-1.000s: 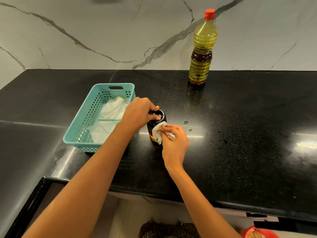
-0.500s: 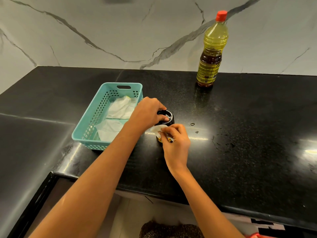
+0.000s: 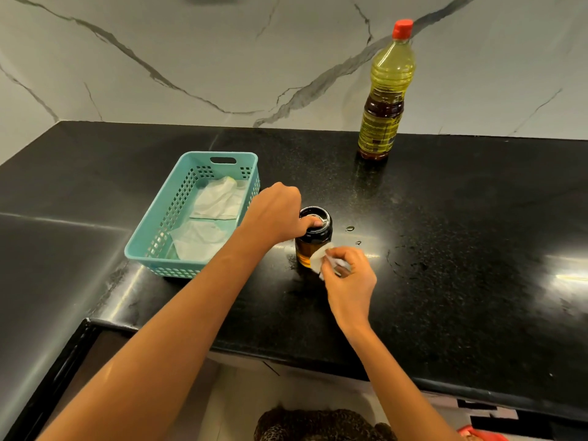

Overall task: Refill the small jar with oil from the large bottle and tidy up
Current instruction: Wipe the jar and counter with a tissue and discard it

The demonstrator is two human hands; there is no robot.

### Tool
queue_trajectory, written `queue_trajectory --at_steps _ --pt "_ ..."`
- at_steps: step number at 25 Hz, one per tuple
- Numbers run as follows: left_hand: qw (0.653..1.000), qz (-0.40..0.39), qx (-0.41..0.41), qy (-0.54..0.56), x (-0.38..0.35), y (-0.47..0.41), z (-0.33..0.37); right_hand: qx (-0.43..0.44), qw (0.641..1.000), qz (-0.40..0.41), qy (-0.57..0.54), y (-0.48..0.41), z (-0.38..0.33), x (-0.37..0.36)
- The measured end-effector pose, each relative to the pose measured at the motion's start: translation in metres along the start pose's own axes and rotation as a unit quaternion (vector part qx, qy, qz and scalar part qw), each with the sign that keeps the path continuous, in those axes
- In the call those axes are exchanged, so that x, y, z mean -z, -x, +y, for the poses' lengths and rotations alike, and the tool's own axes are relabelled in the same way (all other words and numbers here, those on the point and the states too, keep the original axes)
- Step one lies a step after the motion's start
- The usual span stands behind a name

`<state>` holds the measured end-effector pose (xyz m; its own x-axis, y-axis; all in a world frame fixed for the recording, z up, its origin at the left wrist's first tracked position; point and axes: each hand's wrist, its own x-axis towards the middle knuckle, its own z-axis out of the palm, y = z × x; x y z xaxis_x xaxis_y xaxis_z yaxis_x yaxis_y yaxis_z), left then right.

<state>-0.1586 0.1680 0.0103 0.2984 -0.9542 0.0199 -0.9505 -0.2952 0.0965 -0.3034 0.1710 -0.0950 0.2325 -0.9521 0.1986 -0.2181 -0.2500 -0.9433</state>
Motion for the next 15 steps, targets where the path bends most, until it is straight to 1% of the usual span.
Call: queue_trajectory --at_steps 2,3,5,7,9,11,13,15 --pt "1.000 -0.019 0.001 -0.002 0.004 -0.002 0.001 -0.044 0.997 -0.053 0.022 0.007 0.007 -0.001" --pt "1.000 -0.026 0.002 -0.003 0.004 -0.002 0.003 -0.065 0.996 -0.055 0.024 0.007 0.006 -0.001" --pt "1.000 -0.029 0.006 -0.007 0.005 -0.002 0.006 -0.076 0.997 -0.014 0.004 0.004 -0.004 -0.002" --pt "0.999 -0.034 0.012 -0.013 0.007 -0.002 0.009 -0.027 0.998 0.041 -0.033 0.002 -0.020 -0.003" --pt "0.999 -0.039 0.015 -0.022 0.012 -0.003 0.012 0.072 0.995 0.061 -0.019 0.004 -0.026 -0.007" --pt "0.998 -0.046 0.015 -0.033 0.014 -0.004 0.014 0.156 0.985 0.028 0.071 0.005 -0.013 -0.013" --pt "0.997 -0.065 0.014 -0.038 0.015 -0.005 0.014 0.187 0.968 -0.031 0.168 0.007 0.008 -0.013" --pt "0.997 -0.074 0.012 -0.035 0.015 -0.007 0.013 0.210 0.954 -0.065 0.206 0.005 0.021 -0.005"
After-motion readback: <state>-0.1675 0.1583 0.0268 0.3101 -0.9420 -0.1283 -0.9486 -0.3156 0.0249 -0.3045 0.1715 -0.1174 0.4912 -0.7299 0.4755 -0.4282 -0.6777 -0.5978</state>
